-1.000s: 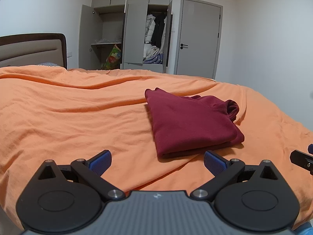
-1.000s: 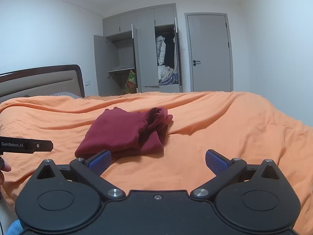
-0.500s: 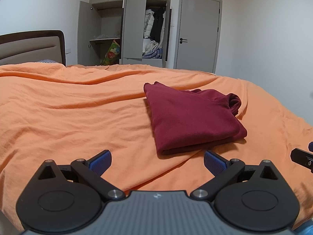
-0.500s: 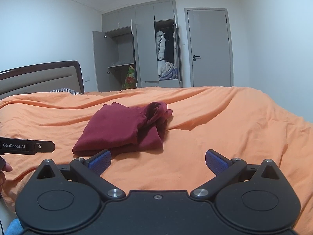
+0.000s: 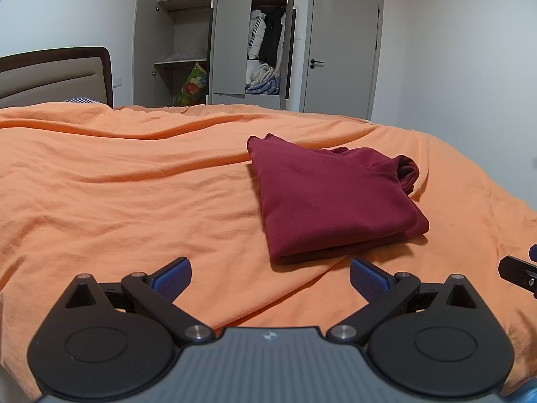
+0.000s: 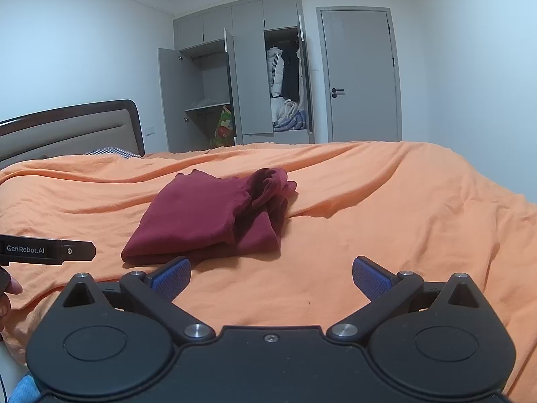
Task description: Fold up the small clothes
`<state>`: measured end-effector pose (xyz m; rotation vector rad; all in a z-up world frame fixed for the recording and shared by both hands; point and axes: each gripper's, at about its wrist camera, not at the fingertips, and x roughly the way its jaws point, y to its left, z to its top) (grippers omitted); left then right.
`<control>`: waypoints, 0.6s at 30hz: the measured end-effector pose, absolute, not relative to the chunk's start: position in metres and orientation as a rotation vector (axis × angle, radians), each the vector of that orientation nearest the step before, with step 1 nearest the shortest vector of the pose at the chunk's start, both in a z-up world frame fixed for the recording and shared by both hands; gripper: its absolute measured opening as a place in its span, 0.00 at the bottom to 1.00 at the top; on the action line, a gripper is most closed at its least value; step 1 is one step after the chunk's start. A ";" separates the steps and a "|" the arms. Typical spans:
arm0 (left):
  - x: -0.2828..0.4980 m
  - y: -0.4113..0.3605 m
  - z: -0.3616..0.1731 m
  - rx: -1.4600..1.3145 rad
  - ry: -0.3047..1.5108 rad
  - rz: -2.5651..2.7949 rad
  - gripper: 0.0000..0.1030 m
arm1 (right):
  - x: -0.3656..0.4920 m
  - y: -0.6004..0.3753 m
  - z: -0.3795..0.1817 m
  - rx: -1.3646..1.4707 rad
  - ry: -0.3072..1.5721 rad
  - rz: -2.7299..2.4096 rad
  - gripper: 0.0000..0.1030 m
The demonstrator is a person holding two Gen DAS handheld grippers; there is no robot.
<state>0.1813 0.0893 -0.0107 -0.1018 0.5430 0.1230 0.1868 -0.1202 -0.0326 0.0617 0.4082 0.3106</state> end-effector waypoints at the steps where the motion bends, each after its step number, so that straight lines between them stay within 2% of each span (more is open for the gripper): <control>1: 0.182 0.089 -0.011 -0.102 0.545 0.123 1.00 | 0.187 -0.120 -0.033 0.062 0.410 0.310 0.99; 18: 0.188 0.090 -0.014 -0.104 0.559 0.122 1.00 | 0.194 -0.119 -0.038 0.062 0.429 0.311 0.99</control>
